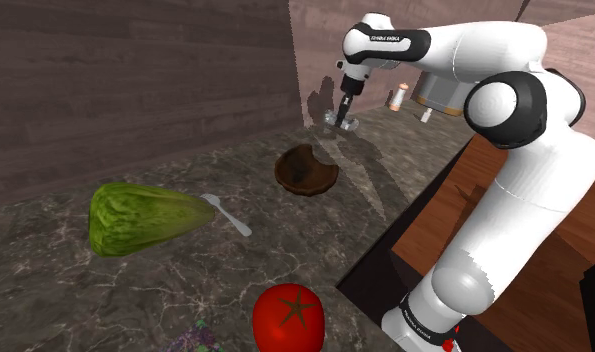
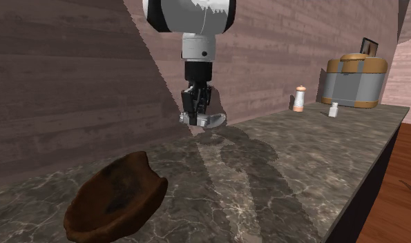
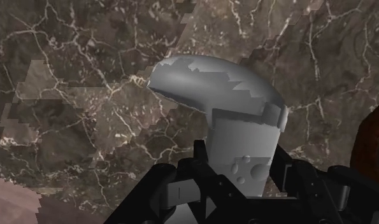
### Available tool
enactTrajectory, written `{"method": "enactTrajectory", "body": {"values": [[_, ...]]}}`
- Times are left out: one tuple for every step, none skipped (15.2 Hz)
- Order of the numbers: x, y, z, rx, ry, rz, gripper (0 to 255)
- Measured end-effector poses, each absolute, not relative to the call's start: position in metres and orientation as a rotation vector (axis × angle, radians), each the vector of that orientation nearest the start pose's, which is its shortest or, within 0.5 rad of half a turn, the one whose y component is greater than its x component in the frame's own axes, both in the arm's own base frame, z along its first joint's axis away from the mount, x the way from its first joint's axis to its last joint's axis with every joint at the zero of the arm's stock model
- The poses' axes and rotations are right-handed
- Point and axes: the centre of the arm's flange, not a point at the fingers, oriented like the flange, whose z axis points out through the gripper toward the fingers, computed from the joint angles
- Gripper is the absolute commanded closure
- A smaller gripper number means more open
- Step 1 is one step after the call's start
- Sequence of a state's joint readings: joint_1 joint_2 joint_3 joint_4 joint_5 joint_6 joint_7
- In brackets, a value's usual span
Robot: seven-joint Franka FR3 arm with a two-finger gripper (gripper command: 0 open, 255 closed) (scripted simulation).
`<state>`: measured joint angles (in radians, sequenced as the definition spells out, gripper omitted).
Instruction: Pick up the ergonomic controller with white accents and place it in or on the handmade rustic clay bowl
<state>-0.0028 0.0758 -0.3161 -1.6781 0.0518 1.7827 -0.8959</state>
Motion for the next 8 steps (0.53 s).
{"method": "enactTrajectory", "body": {"values": [[0.562,-0.175,0.556,-3.011,-0.879,-0.066,255],[0.562,-0.176,0.561,-3.011,-0.879,-0.066,255],[0.562,-0.175,0.567,-3.011,-0.879,-0.066,255],[0.562,-0.175,0.573,-3.011,-0.879,-0.066,255],[0.563,-0.175,0.577,-3.011,-0.879,-0.066,255],[0.563,-0.174,0.582,-3.011,-0.879,-0.066,255],[0.563,-0.174,0.588,-3.011,-0.879,-0.066,255],[0.563,-0.175,0.591,-3.011,-0.879,-0.066,255]]}}
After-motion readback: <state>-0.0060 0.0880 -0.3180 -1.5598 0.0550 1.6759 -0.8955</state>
